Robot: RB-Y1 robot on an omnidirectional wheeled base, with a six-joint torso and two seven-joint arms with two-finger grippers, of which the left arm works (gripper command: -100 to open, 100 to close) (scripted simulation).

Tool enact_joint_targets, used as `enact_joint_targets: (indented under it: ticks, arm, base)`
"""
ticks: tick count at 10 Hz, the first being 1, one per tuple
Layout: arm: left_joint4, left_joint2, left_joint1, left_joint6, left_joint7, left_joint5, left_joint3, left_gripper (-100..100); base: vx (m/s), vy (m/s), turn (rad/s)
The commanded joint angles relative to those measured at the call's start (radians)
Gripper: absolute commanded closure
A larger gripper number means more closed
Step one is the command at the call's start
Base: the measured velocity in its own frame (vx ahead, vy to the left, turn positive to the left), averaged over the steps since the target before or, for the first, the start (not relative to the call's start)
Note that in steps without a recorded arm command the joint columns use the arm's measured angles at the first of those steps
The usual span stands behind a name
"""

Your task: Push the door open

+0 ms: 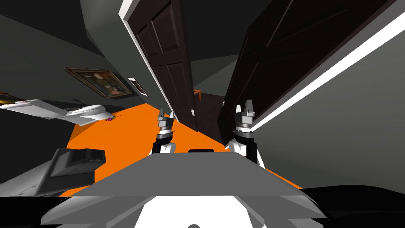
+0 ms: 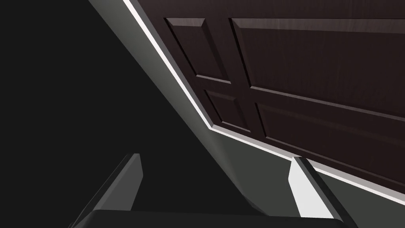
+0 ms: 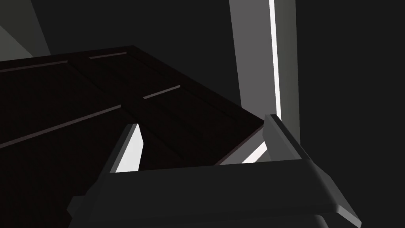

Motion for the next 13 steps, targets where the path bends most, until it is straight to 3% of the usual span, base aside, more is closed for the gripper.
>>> enact_joint_targets:
  ticks: [1,13]
  arm:
    - [0.05,0.005,-0.015,-0.011,0.003,-0.002,-0.01,-100]
    - [0.372,0.027,-0.094,-0.077,0.018,-0.016,-0.067,-100]
  base:
    - [0.091,0.083,-0.088]
    - [0.064,0.063,-0.07]
